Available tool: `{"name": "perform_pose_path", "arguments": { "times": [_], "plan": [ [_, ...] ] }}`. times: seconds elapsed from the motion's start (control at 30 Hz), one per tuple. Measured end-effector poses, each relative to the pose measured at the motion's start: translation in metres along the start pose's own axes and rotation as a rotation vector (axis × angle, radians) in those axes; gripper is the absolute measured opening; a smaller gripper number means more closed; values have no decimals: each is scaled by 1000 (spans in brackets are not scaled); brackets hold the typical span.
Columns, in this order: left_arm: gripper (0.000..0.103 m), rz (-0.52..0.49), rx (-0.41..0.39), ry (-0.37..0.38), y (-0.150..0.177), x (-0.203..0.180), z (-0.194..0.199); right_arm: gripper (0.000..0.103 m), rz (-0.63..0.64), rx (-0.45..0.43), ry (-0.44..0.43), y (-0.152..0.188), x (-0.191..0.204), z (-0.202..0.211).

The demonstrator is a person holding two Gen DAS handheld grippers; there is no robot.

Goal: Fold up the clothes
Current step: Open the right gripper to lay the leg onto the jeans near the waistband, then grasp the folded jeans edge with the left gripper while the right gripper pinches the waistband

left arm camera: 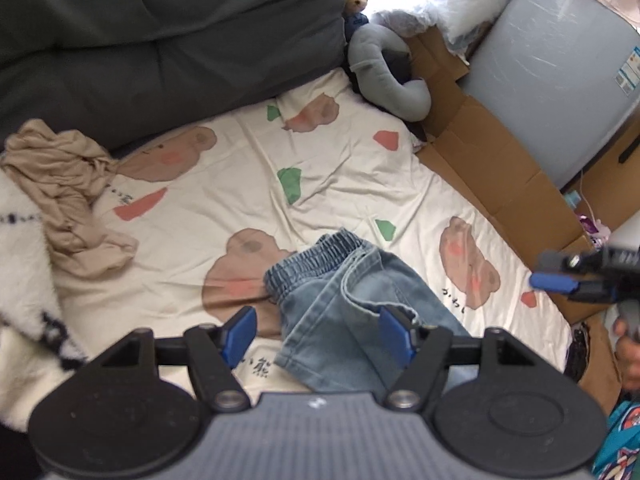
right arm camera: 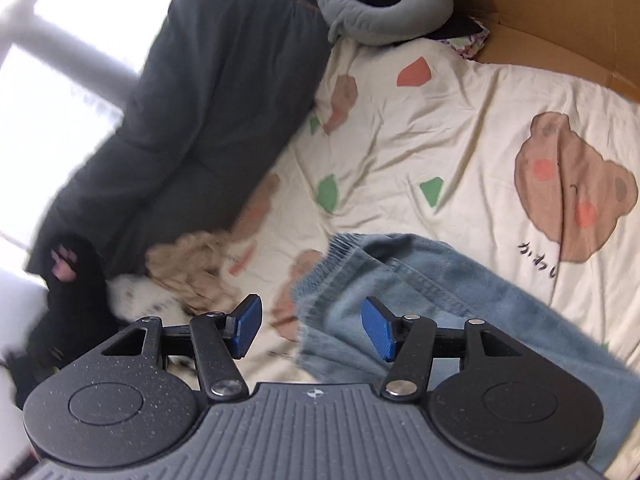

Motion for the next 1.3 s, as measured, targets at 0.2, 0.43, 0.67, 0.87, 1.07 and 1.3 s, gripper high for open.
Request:
{"name": "perform_pose_path", "arguments": {
  "times": [0.2,0.43,0.67,0.87,1.07,1.3],
  "plan": [
    [70,4,8,57,-5,-3,-35,39,43,59,87,14,-30,-60],
    [70,-20,-4,67,8,2,-69,23,-37,103,92,42,-66,-112],
    [70,64,3,83,27,35,-106,14,-19,139,96,60,-61,-152],
    [70,127,1,149,42,57,-122,12,61,222,46,73,-33,-186],
    [70,189,-3,237,58,72,-131,12,104,257,11,72,-21,-197],
    [70,211,10,314,63,73,-144,12,172,222,41,35,-24,-183]
  ]
}}
Point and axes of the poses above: each gripper's, at about its wrist camera, not at the fingertips, and z roughly against the way its jaws point, x to its left, y to its underside, the point moved 9 cm from there along -z, roughly the way its jaws point, and after that the axes turned 13 degrees about x, right-handed, at the moved point
